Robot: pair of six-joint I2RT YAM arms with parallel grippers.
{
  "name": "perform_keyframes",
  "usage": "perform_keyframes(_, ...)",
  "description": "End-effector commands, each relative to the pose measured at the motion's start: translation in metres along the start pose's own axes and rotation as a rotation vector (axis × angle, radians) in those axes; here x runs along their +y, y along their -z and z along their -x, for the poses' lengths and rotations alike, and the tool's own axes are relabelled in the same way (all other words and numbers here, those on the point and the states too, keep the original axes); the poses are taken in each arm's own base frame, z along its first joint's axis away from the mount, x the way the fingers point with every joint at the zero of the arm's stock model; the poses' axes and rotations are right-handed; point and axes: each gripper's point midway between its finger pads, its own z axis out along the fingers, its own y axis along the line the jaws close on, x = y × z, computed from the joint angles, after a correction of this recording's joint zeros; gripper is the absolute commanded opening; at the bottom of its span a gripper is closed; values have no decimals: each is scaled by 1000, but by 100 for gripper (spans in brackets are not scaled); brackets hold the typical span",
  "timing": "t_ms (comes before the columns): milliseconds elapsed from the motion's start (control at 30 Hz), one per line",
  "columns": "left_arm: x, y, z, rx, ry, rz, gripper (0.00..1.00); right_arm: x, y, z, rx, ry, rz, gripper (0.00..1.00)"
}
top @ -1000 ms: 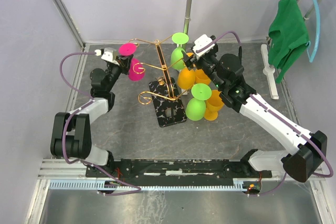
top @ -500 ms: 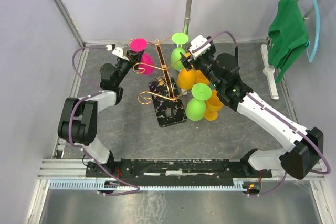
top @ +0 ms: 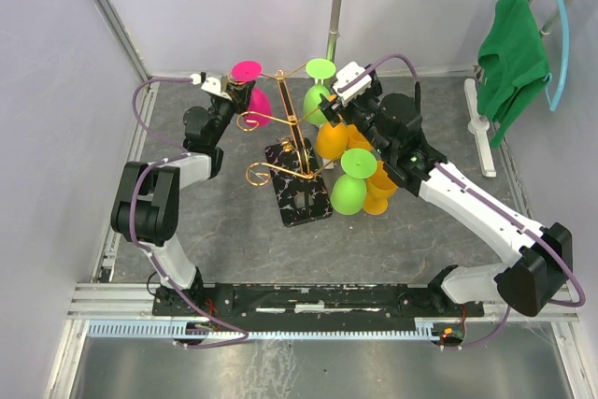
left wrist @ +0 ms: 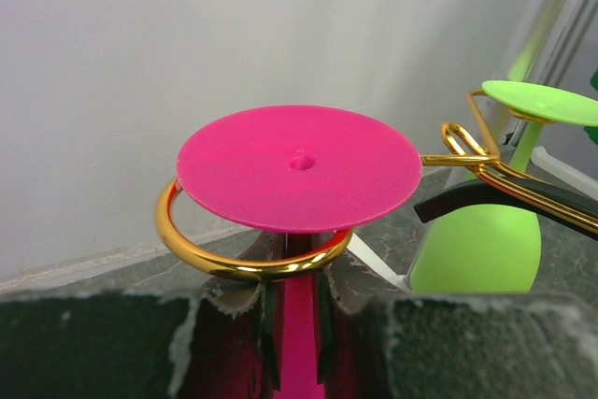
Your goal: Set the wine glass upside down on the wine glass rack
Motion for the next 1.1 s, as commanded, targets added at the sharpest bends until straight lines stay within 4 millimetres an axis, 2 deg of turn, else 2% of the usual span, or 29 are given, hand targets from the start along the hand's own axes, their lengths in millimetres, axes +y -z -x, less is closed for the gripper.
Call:
perform_keyframes(0, 16, -4, 29, -94, -69, 81, 3, -17, -3, 27, -64, 1, -49, 83)
perform_keyframes(233, 33, 16, 37, -104, -115, 181, 3, -14, -5, 26, -62, -6, -37, 83)
perform_keyframes(467, 35, 33, 44, -100, -148, 211, 3, -14, -5, 23, -26, -36, -39, 83)
perform_keyframes(833, 8, 38, 43, -59, -140, 104, 3, -12, -2, 20, -25, -57, -37, 83)
perform_keyframes(933, -6, 33, 37, -41, -149, 61, 3, -11, -2, 17, -20, -58, -35, 83)
perform_keyframes(1067, -14, 25, 32, -33, -145, 39, 4, -11, 0, 16, -18, -62, -39, 83)
